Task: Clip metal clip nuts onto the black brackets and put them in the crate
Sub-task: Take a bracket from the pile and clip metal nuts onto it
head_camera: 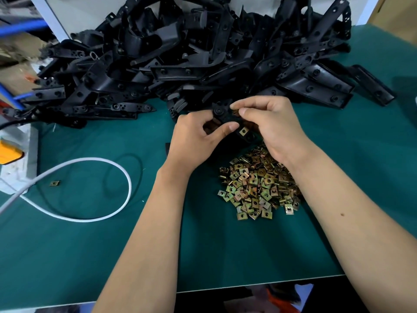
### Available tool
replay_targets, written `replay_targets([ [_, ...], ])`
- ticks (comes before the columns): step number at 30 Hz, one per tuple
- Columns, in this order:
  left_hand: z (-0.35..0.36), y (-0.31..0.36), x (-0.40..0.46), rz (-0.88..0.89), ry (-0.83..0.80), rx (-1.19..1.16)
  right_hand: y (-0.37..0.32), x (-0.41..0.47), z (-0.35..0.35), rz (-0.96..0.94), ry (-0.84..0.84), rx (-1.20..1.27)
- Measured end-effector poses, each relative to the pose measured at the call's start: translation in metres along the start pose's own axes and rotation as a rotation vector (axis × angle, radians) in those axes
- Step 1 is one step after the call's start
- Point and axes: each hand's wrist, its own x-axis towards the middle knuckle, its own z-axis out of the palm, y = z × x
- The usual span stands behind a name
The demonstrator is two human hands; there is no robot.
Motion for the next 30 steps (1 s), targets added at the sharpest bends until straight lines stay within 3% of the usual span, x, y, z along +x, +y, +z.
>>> replay_targets([
  [30,0.0010,-0.0009,0.0007,0.049,-0.004,-0.015,0.0022,0.0002,0.0017,-0.127,0.012,-0.073],
])
